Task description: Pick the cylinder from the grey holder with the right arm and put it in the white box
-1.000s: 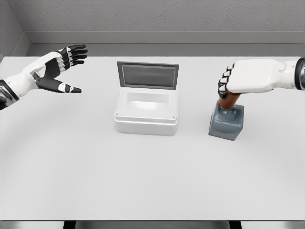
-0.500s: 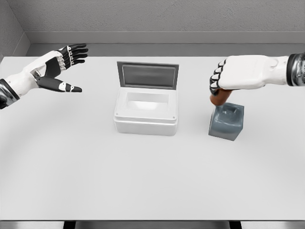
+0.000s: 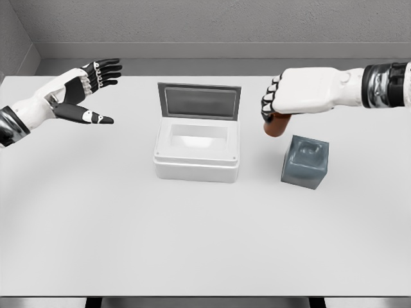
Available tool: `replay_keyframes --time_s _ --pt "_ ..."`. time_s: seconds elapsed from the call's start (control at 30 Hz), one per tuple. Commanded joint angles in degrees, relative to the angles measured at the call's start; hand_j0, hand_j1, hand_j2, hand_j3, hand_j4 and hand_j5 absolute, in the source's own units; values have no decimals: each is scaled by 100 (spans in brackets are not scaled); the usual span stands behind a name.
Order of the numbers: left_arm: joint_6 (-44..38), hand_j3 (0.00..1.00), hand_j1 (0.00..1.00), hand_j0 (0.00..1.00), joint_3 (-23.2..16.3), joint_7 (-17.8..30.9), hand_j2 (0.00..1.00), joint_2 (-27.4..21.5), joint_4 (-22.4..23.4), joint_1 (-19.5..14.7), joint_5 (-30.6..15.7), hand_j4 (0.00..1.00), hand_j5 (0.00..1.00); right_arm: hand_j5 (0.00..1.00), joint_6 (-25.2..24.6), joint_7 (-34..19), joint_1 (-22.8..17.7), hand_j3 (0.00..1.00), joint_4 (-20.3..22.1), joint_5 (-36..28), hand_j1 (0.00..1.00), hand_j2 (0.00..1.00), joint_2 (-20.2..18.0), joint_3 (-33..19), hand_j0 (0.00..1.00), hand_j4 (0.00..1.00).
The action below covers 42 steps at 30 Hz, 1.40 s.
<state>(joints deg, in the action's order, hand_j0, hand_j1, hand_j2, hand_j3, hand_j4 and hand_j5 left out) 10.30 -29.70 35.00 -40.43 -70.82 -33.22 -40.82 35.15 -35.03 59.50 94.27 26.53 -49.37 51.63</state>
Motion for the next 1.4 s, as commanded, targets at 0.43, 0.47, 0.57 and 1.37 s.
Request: replay_keyframes --time_s 0.43,0.47,0.57,1.37 --pt "-2 100 100 100 -54 0 100 26 -2 -26 -31 100 100 53 -15 3 229 53 -401 10 53 53 613 216 53 53" --pt "-2 100 100 100 -54 0 100 26 -2 -35 -31 100 100 53 -15 3 229 53 -401 18 53 53 630 225 53 53" --pt "-2 100 100 100 -71 0 100 26 -2 -35 -31 100 100 53 -15 3 246 53 -401 10 53 53 666 225 53 53" --pt "-2 100 100 100 -186 0 100 193 112 -149 -22 100 100 53 -15 3 615 53 -963 19 53 53 1562 559 53 53"
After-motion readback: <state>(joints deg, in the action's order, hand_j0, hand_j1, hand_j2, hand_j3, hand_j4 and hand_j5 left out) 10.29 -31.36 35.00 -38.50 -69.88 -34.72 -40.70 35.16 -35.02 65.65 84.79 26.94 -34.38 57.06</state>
